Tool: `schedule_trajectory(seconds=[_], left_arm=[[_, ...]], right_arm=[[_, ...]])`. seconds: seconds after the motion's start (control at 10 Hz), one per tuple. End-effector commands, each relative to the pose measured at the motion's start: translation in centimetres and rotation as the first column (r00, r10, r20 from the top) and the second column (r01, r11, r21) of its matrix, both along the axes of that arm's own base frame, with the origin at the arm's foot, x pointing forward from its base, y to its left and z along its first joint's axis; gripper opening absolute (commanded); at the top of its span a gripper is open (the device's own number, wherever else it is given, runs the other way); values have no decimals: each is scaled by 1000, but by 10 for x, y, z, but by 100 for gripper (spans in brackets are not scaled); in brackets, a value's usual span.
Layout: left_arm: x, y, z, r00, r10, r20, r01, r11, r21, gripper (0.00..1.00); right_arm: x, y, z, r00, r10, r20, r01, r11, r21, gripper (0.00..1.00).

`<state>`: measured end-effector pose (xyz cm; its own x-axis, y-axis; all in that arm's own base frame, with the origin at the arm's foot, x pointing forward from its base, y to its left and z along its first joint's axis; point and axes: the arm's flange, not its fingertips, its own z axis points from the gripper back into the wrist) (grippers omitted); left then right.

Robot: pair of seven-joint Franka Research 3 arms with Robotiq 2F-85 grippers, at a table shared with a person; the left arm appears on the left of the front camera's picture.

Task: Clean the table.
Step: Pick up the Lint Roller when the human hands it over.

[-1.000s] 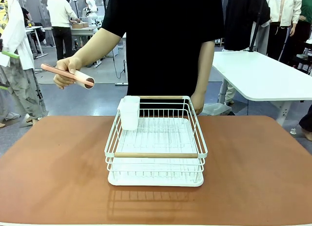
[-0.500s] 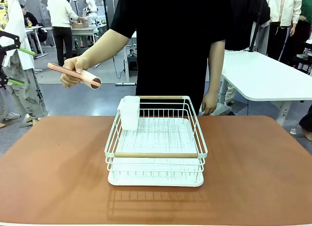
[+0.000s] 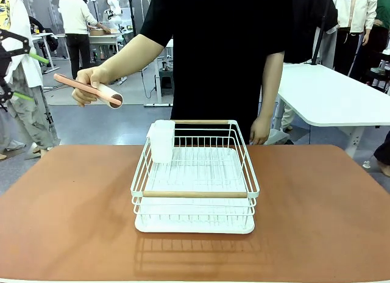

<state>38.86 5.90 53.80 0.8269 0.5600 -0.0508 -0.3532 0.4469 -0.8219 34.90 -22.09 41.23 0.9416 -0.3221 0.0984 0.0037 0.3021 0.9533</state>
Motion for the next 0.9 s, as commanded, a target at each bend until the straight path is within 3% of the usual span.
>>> schedule_trajectory(seconds=[0.0,0.4,0.8], left_arm=[[7,-23,15,996,68,-59,-64,996,64,100],[15,-44,11,992,103,-67,-92,984,152,100],[24,-57,-2,983,170,-68,-159,977,142,100]], right_arm=[[0,0,2,1000,-1,17,1,1000,11,100],[0,0,2,1000,-1,17,1,1000,11,100],[0,0,2,1000,-1,17,1,1000,11,100]])
